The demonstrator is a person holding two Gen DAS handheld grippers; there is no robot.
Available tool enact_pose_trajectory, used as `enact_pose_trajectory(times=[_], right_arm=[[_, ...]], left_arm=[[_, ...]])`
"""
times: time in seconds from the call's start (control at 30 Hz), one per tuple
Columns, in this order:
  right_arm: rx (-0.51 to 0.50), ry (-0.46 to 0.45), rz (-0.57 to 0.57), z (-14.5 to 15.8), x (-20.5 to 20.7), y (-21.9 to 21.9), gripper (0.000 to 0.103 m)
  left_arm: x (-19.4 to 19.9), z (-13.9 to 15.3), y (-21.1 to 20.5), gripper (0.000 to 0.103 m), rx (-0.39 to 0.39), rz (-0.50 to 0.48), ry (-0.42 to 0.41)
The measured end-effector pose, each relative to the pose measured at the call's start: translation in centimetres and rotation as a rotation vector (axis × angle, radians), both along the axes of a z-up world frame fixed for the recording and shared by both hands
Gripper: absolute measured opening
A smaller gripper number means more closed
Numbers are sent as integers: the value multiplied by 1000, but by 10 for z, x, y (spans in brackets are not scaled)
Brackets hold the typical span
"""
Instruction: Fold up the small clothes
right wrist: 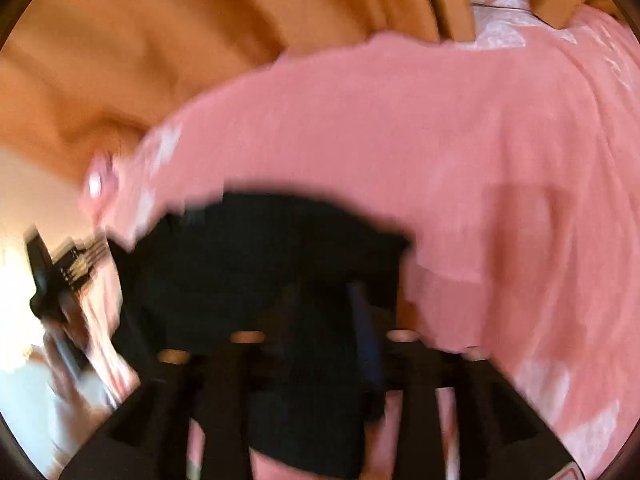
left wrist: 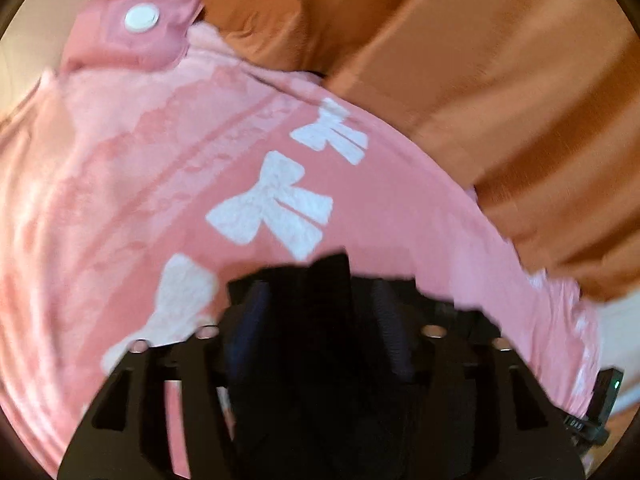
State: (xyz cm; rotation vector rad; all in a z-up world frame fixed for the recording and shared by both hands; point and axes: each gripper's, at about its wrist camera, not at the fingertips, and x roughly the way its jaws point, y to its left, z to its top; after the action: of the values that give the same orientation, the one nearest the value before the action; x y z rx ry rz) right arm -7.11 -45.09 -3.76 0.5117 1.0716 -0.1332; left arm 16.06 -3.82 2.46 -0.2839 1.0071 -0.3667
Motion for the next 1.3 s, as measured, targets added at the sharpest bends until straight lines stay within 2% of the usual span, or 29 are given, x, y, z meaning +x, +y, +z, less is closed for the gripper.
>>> enact_pose_trajectory(times=[0.07, 0.13, 0.2, 0.23, 0.27, 0.37, 0.43, 0.5, 0.57, 0.6, 0.63, 0.67, 0.7, 0.73, 0.77, 0.8, 0.83, 0.87, 0.9, 0.93, 1.0, 1.07, 1.2, 1.3], right_arm=[[5, 36, 40, -9, -8, 9, 50], [21, 65, 70, -16, -5, 19, 50], [-44, 86, 115, -18, 0, 30, 29], [-76, 94, 149, -13, 2, 36, 7], [-113, 92, 174, -9, 5, 40, 8], [-257, 76, 235, 12, 8, 52, 8], [-223, 44, 251, 17, 15, 50, 6], [-128, 7, 258, 17, 27, 44, 5], [-7, -100, 157, 24, 48, 17, 5], [77, -208, 20, 27, 58, -12, 5], [113, -248, -96, 22, 62, -31, 5], [115, -237, -193, 14, 60, -47, 5], [38, -129, -283, 5, 57, -59, 6], [-17, -67, -306, 3, 55, -58, 16], [-45, -48, -295, 5, 52, -54, 18], [-39, -54, -236, 9, 50, -46, 20], [-33, -66, -129, 15, 48, -31, 28], [-66, -77, -73, 21, 42, -19, 43], [-112, -84, -55, 24, 34, -14, 52], [-186, -87, -39, 27, 27, -5, 61], [-246, -47, 6, 22, 17, 4, 61], [-230, -4, 24, 13, 2, 5, 61], [-101, 53, 30, -12, -20, 1, 61], [24, 32, 36, -20, -52, 17, 61]], left_arm=[[-9, -2, -3, 73, 10, -21, 17], [-11, -10, -10, 74, -15, -57, 65], [-8, -19, -25, 72, -12, -89, 111], [-6, -23, -33, 69, 7, -99, 123], [-2, -27, -41, 61, 35, -103, 134], [8, -35, -54, 51, 51, -58, 153], [13, -37, -61, 35, 62, -41, 155], [21, -37, -70, 16, 70, -34, 142], [31, -31, -74, 14, 73, -15, 93], [37, -27, -70, 15, 66, 17, 59], [41, -24, -66, 15, 52, 50, 27], [46, -21, -55, 21, 38, 99, 1], [50, -20, -45, 43, 39, 154, 2], [52, -19, -33, 55, 36, 200, 22], [50, -16, -20, 62, 5, 232, 36], [48, -13, -11, 63, -30, 228, 35], [46, -8, -4, 64, -45, 206, 35], [40, -3, 2, 69, -24, 177, 36], [32, 0, 6, 75, 4, 155, 27], [26, 1, 8, 76, 24, 140, 17], [7, -2, 13, 77, 67, 79, 22], [-15, -11, 17, 77, 58, 2, 69], [-48, -32, 35, 76, -56, -55, 174], [-69, -44, 34, 76, 9, -101, 178]])
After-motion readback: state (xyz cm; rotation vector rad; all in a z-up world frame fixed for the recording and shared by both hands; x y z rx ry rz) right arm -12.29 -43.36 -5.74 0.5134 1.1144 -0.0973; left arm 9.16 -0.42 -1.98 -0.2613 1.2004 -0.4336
